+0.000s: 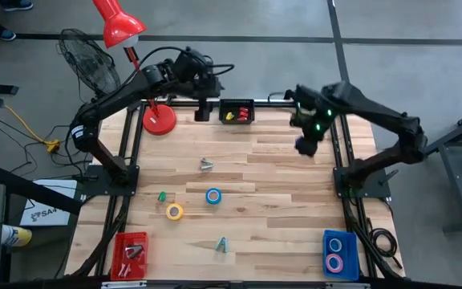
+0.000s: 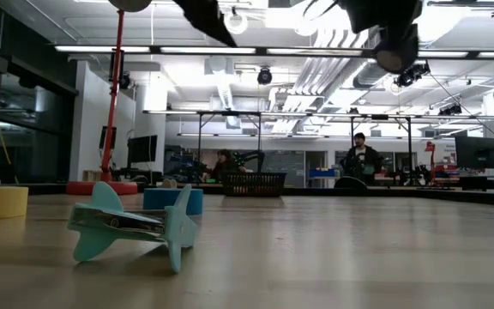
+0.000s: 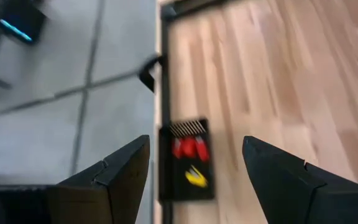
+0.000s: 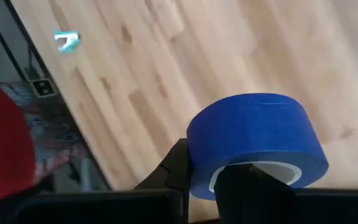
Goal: Pick and place Stapler, Stapler remover, tape
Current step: Put the violet tape into the blue basket
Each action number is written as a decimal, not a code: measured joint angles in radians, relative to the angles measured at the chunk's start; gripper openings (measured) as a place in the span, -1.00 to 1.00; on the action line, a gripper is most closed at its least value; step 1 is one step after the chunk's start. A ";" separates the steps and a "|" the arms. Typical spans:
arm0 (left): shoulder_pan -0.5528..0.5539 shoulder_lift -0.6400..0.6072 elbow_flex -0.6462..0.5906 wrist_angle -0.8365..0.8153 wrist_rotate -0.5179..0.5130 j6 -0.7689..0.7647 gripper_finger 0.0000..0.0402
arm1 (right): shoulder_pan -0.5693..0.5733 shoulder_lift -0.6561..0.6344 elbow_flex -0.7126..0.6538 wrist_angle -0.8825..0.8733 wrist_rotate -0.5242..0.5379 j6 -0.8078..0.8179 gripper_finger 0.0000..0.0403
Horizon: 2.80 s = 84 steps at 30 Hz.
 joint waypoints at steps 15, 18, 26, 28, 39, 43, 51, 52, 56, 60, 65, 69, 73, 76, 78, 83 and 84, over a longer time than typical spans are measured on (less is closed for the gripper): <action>-0.008 0.000 0.000 -0.077 0.039 0.018 0.26 | 0.617 -0.282 -0.497 0.324 0.049 1.141 -0.84; -0.013 0.000 0.000 -0.077 0.041 0.008 0.26 | 0.739 -0.302 -0.544 0.385 0.052 1.335 -0.84; -0.015 0.000 0.000 -0.074 0.042 -0.012 0.26 | 1.040 -0.306 -0.600 0.549 0.067 1.845 -0.84; -0.015 0.000 0.000 -0.074 0.046 -0.013 0.26 | 1.112 -0.304 -0.615 0.605 0.104 1.966 -0.84; -0.015 0.000 0.001 -0.090 0.052 -0.034 0.26 | 1.241 -0.124 -0.621 0.781 0.128 2.077 -0.83; -0.015 0.000 0.001 -0.099 0.052 -0.031 0.26 | 1.309 -0.054 -0.621 0.802 0.028 2.075 -0.82; -0.015 0.000 0.001 -0.103 0.052 -0.014 0.26 | 1.453 -0.021 -0.621 0.808 0.036 2.079 -0.82; -0.015 0.000 0.001 -0.103 0.052 -0.012 0.26 | 1.466 -0.021 -0.621 0.814 0.042 2.089 -0.82; -0.015 0.000 0.001 -0.103 0.052 -0.012 0.26 | 1.484 -0.021 -0.621 0.854 0.028 2.111 -0.83; -0.015 0.000 0.001 -0.106 0.052 -0.019 0.26 | 1.453 -0.007 -0.621 0.891 0.034 2.114 -0.82; -0.015 0.000 0.001 -0.117 0.052 -0.026 0.26 | 1.447 0.077 -0.621 0.989 0.042 2.106 -0.81; -0.015 0.000 0.001 -0.119 0.052 -0.026 0.26 | 1.459 0.142 -0.621 1.058 0.036 2.102 -0.82; -0.015 0.000 0.001 -0.119 0.051 -0.025 0.26 | 1.457 0.186 -0.621 1.104 0.040 2.103 -0.80; -0.015 0.000 0.001 -0.119 0.051 -0.015 0.26 | 1.457 0.211 -0.620 1.120 0.042 2.102 -0.81; -0.015 0.000 0.001 -0.118 0.051 -0.015 0.26 | 1.457 0.221 -0.620 1.114 0.043 2.101 -0.81; -0.015 0.000 0.001 -0.118 0.051 -0.012 0.26 | 1.457 0.225 -0.620 1.109 0.040 2.093 -0.70; -0.015 0.000 0.001 -0.118 0.051 -0.012 0.26 | 1.457 0.225 -0.620 1.105 0.039 2.089 -0.66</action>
